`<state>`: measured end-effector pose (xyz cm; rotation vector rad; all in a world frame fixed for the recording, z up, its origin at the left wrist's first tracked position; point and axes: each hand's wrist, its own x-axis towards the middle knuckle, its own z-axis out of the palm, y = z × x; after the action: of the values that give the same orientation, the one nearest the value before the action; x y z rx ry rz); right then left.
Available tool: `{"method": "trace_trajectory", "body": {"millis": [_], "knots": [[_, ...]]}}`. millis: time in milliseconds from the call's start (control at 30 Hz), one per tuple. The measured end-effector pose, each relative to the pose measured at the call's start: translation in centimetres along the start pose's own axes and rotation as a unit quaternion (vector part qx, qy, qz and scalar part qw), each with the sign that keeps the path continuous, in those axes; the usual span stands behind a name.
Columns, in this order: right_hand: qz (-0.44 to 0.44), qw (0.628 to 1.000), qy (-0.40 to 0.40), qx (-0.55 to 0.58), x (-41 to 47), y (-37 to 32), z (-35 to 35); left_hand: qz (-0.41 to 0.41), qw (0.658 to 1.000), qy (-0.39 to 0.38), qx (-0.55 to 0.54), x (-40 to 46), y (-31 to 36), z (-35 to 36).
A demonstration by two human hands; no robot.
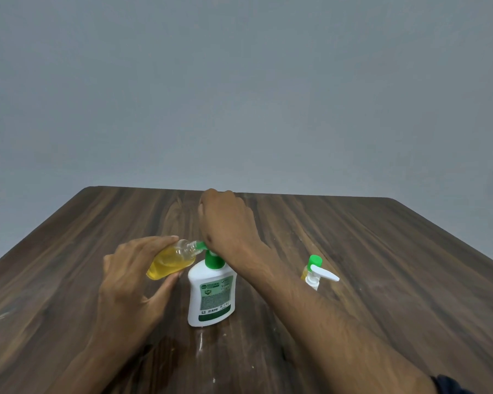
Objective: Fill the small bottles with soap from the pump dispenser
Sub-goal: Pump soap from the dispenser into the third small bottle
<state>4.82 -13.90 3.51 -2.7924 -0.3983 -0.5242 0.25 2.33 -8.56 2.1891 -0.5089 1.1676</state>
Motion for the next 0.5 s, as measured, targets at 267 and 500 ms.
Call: {"method": "trace_trajectory", "body": {"millis": [267,500], "knots": [[-0.003,1.000,0.001,-0.001,0.03,-0.05,-0.07,0.001,1.000,-0.003,-0.005,0.02,-0.19,0.12],[-0.005,1.000,0.020,0.006,0.00,0.04,-0.15,0.002,1.000,-0.005,-0.012,0.01,-0.15,0.14]]}}
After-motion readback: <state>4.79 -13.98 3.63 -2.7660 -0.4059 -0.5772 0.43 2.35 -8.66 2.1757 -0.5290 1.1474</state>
